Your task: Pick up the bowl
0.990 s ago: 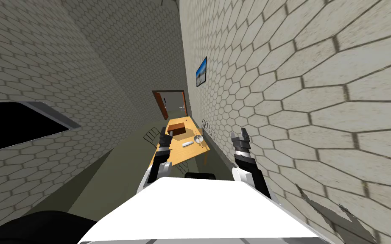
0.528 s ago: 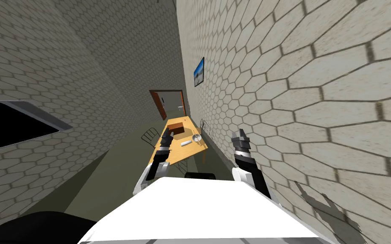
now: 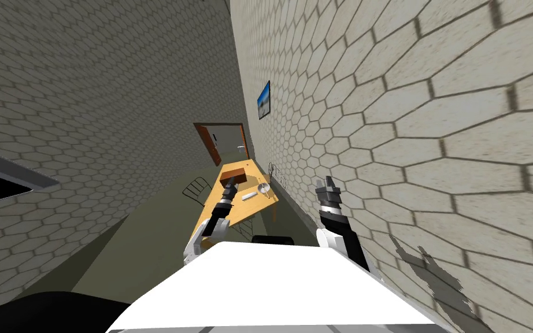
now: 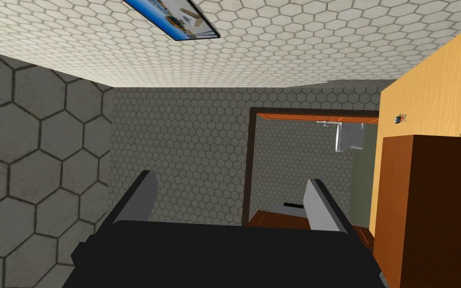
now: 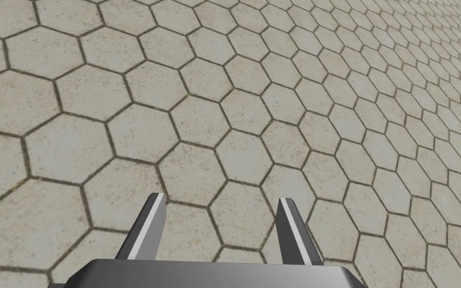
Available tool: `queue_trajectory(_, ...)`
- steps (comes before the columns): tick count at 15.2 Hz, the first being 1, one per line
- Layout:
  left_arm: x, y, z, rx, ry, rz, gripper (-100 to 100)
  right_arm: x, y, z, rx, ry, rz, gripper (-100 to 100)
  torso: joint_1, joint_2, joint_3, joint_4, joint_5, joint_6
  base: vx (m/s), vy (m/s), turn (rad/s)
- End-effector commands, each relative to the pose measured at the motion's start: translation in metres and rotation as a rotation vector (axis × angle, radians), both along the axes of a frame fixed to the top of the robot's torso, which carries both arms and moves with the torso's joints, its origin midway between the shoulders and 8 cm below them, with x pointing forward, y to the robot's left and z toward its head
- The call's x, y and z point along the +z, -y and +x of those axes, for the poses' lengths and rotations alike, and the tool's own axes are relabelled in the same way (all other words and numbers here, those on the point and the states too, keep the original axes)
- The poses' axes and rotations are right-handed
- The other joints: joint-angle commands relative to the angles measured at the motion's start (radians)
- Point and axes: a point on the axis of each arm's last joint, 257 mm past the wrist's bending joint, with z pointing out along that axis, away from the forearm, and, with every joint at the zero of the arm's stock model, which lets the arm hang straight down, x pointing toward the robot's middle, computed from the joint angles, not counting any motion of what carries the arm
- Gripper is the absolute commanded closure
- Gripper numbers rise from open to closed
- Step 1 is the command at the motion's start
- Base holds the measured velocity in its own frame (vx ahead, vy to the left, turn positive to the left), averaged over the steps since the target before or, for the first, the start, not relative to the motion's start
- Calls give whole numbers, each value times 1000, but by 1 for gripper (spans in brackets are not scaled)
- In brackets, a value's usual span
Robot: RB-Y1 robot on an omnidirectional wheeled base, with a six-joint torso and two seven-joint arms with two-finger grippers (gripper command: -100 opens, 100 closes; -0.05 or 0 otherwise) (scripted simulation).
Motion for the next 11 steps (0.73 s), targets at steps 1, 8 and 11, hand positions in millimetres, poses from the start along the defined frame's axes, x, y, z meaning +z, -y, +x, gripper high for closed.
queue_trajectory(1, -18, -9, 9, 7, -60, -1, -100, 0, 0, 0, 0, 0, 0, 0, 0, 0, 0, 0, 0, 0, -4, -31, -139)
queue_trajectory(8, -64, -31, 27, 35, -194, -16, -100, 0, 0, 0, 0, 0, 0, 0, 0, -1, -1, 0, 0, 0, 1, -24, -139)
queue_trajectory(11, -96, -48, 36, 63, -290, -35, -100, 0, 0, 0, 0, 0, 0, 0, 0, -1, -1, 0, 0, 0, 6, -22, -165)
